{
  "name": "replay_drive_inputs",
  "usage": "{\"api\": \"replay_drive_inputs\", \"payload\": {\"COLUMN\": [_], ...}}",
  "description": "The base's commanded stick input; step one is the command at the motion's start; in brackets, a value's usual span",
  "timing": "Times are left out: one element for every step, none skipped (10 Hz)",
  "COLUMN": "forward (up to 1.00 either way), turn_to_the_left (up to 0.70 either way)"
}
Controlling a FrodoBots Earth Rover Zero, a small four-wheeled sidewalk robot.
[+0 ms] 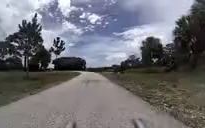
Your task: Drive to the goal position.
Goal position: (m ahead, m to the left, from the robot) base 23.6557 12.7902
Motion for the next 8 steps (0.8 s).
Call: {"api": "replay_drive_inputs", "payload": {"forward": [0.85, 0.85, 0.85, 0.85, 0.85, 0.85, 0.85, 0.85], "turn_to_the_left": [0.00, 0.00, 0.00, 0.00, 0.00, 0.00, 0.00, 0.00]}}
